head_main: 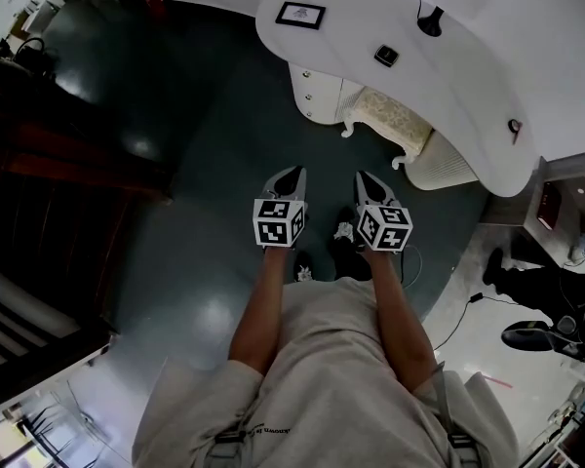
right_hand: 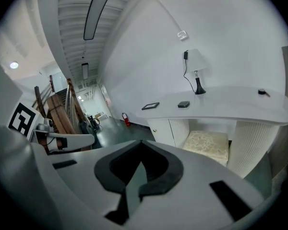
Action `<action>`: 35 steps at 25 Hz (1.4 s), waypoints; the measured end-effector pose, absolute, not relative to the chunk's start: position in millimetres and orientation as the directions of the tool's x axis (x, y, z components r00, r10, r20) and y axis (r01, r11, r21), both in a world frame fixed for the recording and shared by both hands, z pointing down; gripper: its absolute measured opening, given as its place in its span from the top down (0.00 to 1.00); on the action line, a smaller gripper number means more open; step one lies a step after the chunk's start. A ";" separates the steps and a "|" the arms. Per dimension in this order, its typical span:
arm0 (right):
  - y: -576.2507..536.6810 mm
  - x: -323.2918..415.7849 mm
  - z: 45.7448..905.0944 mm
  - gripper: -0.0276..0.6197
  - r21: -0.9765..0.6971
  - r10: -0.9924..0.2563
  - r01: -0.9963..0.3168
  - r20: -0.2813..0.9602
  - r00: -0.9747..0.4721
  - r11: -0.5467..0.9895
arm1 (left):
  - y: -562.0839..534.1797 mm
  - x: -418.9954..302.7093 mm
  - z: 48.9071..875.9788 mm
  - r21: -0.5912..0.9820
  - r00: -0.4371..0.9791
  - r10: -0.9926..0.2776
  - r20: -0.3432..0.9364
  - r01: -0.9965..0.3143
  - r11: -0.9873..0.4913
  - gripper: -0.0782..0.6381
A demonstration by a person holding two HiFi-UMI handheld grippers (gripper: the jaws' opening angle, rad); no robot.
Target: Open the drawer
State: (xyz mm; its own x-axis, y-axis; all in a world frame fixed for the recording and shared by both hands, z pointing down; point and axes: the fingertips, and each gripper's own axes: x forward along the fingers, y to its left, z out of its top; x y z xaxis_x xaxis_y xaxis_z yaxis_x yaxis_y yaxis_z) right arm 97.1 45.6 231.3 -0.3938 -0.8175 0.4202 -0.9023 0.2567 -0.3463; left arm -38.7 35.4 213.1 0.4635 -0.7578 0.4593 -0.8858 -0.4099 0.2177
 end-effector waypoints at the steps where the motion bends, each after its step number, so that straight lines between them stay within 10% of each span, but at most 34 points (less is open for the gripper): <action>1: 39.5 100.0 232.0 0.93 -0.345 -0.813 -0.900 0.421 -0.403 0.267 | 29.6 -34.4 214.9 0.216 0.460 -0.758 0.463 -0.887 -0.407 0.88; 35: -35.4 62.6 288.5 0.93 -0.333 -0.633 -0.809 0.504 -0.587 0.484 | -32.6 -50.8 259.1 0.246 0.335 -0.808 0.484 -0.939 -0.241 0.88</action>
